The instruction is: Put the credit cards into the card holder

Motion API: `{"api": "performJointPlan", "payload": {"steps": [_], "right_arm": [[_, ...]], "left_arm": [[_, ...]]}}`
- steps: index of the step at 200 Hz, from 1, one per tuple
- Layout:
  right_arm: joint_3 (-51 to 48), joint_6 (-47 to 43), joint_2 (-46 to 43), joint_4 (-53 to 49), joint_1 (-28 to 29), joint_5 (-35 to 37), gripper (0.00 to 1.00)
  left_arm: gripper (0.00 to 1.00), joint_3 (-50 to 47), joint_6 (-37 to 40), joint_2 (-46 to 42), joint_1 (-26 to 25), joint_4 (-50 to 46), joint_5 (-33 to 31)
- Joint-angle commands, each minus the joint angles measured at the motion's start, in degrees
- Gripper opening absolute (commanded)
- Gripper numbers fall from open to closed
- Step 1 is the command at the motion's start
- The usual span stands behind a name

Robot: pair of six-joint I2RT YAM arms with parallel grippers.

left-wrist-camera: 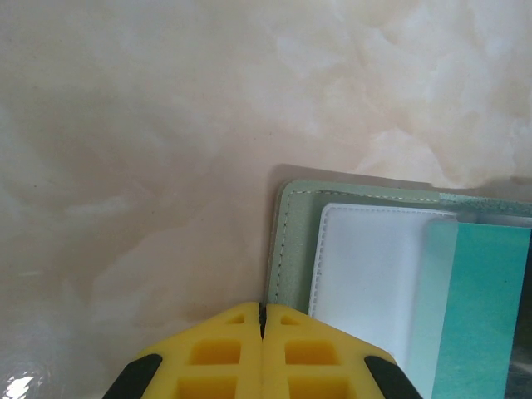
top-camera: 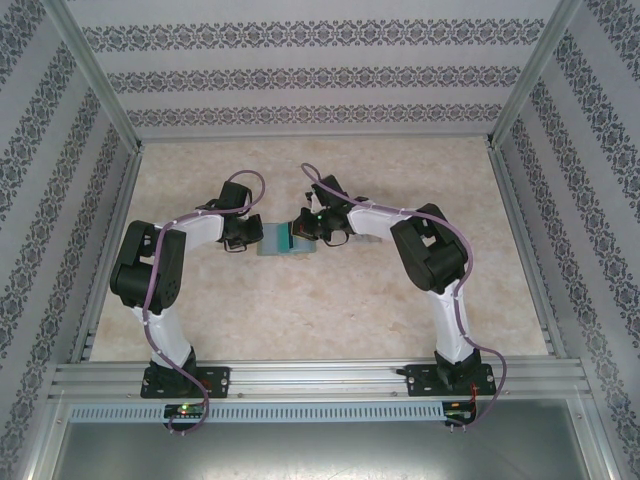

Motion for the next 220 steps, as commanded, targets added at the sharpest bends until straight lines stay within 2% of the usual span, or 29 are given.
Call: {"api": "performJointPlan", "payload": {"steps": [1, 83, 142, 183, 220], "right_arm": [[1.1, 0.6, 2.35, -0.5, 1.61, 0.88, 0.0], [2.4, 2.69, 4.13, -0.19, 2.6, 1.06, 0.0], [-0.36, 5.67, 1.33, 2.1, 3.67, 9.06, 0.0], [-1.92, 7.8, 0.68, 4.74, 4.41, 11.41, 0.0], [-0.92, 8.63, 1.54, 5.42, 5.8, 10.61, 0.0]], "left_arm": [[0.07, -0.1, 0.15, 1.94, 0.72, -1.06, 0.02], [0.07, -0.24, -0.01, 1.86, 0.65, -1.0, 0.24], [0.07, -0.7, -0.26, 1.58, 0.7, -1.49, 1.1], [0.07, -0.85, -0.25, 1.59, 0.7, -1.58, 1.24], [0.07, -0.58, -0.43, 1.53, 0.71, -1.69, 1.4]]}}
